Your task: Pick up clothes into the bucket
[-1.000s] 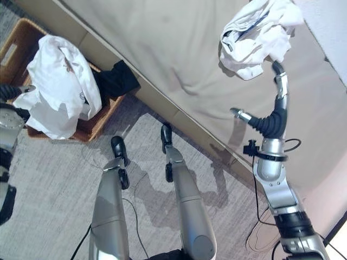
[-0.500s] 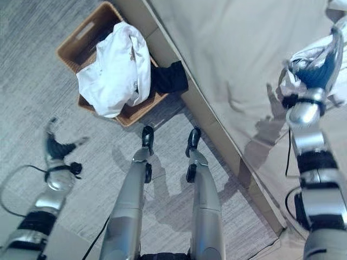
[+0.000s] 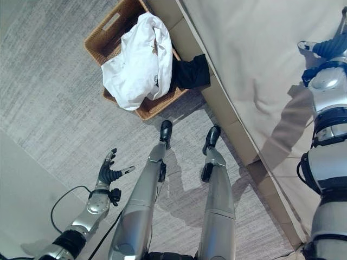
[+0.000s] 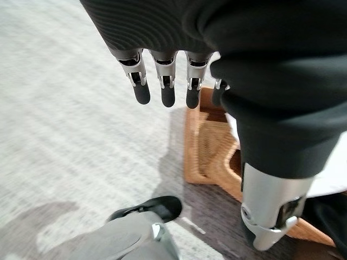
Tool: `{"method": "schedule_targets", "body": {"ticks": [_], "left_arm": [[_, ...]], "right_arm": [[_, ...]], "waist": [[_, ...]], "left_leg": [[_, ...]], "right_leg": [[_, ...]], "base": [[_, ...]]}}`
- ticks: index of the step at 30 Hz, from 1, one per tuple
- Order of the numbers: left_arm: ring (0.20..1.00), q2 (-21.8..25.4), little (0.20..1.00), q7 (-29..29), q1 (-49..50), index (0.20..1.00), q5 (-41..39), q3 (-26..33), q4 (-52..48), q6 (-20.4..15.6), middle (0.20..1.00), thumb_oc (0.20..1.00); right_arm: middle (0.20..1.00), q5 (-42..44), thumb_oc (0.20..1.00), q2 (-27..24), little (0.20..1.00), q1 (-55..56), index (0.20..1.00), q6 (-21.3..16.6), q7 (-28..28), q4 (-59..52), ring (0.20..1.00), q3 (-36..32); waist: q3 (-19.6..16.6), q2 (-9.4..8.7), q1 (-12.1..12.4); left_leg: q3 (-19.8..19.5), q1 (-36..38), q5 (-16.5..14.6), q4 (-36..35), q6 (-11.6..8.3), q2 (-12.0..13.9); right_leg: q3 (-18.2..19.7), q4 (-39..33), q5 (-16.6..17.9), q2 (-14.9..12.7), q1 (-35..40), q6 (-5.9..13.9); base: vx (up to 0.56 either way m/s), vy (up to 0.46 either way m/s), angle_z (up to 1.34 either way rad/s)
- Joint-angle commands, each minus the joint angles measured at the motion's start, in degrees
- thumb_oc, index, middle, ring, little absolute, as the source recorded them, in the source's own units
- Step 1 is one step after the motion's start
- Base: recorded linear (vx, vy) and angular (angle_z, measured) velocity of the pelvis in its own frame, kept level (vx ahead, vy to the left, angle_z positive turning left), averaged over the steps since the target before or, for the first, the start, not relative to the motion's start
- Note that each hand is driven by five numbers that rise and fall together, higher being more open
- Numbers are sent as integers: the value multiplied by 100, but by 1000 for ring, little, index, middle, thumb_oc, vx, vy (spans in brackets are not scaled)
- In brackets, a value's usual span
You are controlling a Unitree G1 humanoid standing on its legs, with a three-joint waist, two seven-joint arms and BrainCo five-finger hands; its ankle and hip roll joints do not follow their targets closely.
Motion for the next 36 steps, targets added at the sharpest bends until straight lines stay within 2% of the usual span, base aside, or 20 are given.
{"method": "schedule_targets", "body": {"ticks": [1, 4, 7, 9, 10, 11, 12, 13, 15, 17, 18, 20, 24, 29, 35, 36], "left_arm": [[1000, -187, 1000, -183, 567, 1000, -356, -94, -198, -39, 1000, 1000], [1000, -188, 1000, -216, 560, 1000, -452, -101, -236, -39, 1000, 1000], [1000, -227, 1000, -179, 399, 1000, -521, -208, -292, -18, 1000, 1000], [1000, -203, 1000, -62, 328, 1000, -451, -256, -425, -59, 1000, 1000], [1000, -184, 1000, -33, 224, 1000, -381, -225, -499, -70, 1000, 1000], [1000, -176, 1000, 38, 200, 1000, -293, -224, -539, -99, 1000, 1000], [1000, -210, 1000, 101, 220, 1000, -253, -259, -501, -135, 1000, 1000], [1000, -212, 1000, 196, 148, 1000, -158, -238, -472, -165, 1000, 1000], [1000, -224, 1000, 302, 44, 1000, -28, -276, -345, -208, 1000, 1000], [1000, -239, 1000, 388, -17, 1000, 61, -248, -262, -235, 1000, 1000], [1000, -250, 1000, 464, -27, 1000, 117, -251, -245, -248, 1000, 1000], [1000, -307, 1000, 510, -99, 1000, 166, -270, -119, -244, 1000, 1000], [1000, -460, 1000, 567, -194, 1000, 208, -271, 252, -208, 1000, 1000], [1000, -538, 1000, 499, -205, 1000, 259, -249, 623, -156, 1000, 1000], [1000, -521, 1000, 348, -122, 1000, 204, -238, 789, -196, 1000, 1000], [1000, -513, 1000, 287, -100, 1000, 137, -225, 733, -226, 1000, 1000]], "right_arm": [[1000, 353, 1000, -782, 1000, -116, 1000, 389, 179, 505, 1000, 351], [1000, 396, 1000, -766, 1000, -168, 1000, 422, 202, 547, 1000, 379], [1000, 370, 1000, -688, 1000, -128, 1000, 341, -131, 481, 1000, 290], [1000, 217, 1000, -653, 1000, -46, 1000, 182, -664, 27, 1000, 298], [1000, 62, 1000, -680, 1000, -25, 1000, 83, -852, -348, 1000, 283], [1000, -135, 1000, -727, 1000, 171, 1000, -20, -1194, -896, 1000, 199], [1000, -200, 1000, -734, 1000, 512, 1000, -163, -1576, -1481, 1000, -53], [1000, -353, 1000, -835, 1000, 614, 1000, -251, -1936, -2026, 1000, -259], [1000, -778, 1000, -842, 1000, 920, 1000, -304, -2502, -2590, 1000, -643], [1000, -1225, 1000, -959, 1000, 1120, 1000, -186, -2874, -3267, 1000, -969], [1000, -1332, 1000, -894, 1000, 1286, 1000, -156, -3192, -3463, 1000, -1300], [1000, -1479, 1000, -825, 1000, 1380, 1000, -125, -3481, -3606, 1000, -1583], [1000, -1398, 1000, -606, 1000, 1692, 1000, -174, -3713, -3789, 1000, -2048], [1000, -1395, 1000, -452, 1000, 1790, 1000, -144, -3644, -3804, 1000, -2146], [1000, -1127, 1000, -300, 1000, 1417, 1000, -162, -3103, -3291, 1000, -1683], [1000, -1055, 1000, -261, 1000, 1249, 1000, -183, -2836, -3216, 1000, -1463]], "waist": [[-80, 534, -257], [-80, 538, -277], [-80, 516, -348], [-80, 504, -443], [-80, 505, -478], [-80, 490, -557], [-80, 468, -613], [-80, 470, -678], [-80, 476, -725], [-80, 466, -803], [-80, 459, -812], [-80, 467, -848], [-80, 463, -900], [-80, 468, -968], [-80, 536, -1007], [-80, 558, -1021]], "left_leg": [[-210, 181, -355, 116, -5, 120], [-214, 212, -286, 14, -14, 147], [-246, 336, -201, -197, -15, 193], [-209, 403, -181, -254, -16, 210], [-166, 247, 4, -314, 4, 233], [-137, 268, -2, -321, 0, 245], [-135, 482, -179, -306, -15, 235], [-85, 353, -23, -347, 7, 244], [-50, 410, -35, -359, 15, 242], [-6, 514, -50, -407, 21, 248], [9, 564, -57, -423, 28, 240], [38, 628, -71, -425, 35, 234], [95, 864, -46, -519, 15, 211], [260, 1214, -51, -637, 11, 206], [523, 1663, -67, -763, 17, 248], [581, 1759, -35, -842, 12, 266]], "right_leg": [[24, 263, -398, -159, 258, 397], [31, 273, -400, -138, 215, 394], [72, 235, -395, -49, 201, 394], [96, 219, -377, -38, 223, 417], [55, 119, -159, -24, 63, 382], [91, 100, -150, -12, 77, 393], [187, 166, -329, 1, 242, 450], [167, 77, -142, 7, 124, 414], [214, 58, -121, 20, 150, 423], [265, 24, -103, 32, 207, 429], [280, 3, -92, 36, 244, 437], [322, -59, -73, 46, 319, 445], [367, -224, -13, 90, 571, 461], [473, -506, 122, 149, 941, 478], [680, -688, 222, 235, 1243, 504], [716, -731, 240, 267, 1292, 496]], "base": [[13, -58, 17], [17, -51, 9], [10, -71, 1], [-40, -12, 0], [-69, 32, -1], [-10, 39, -7], [-12, 48, -9], [-20, 44, -12], [-50, 39, -16], [-22, 36, -19], [-23, 24, -18], [-27, 25, -14], [-31, 16, -6], [-37, 24, -14], [-32, 16, -26], [-16, -17, -15]]}}
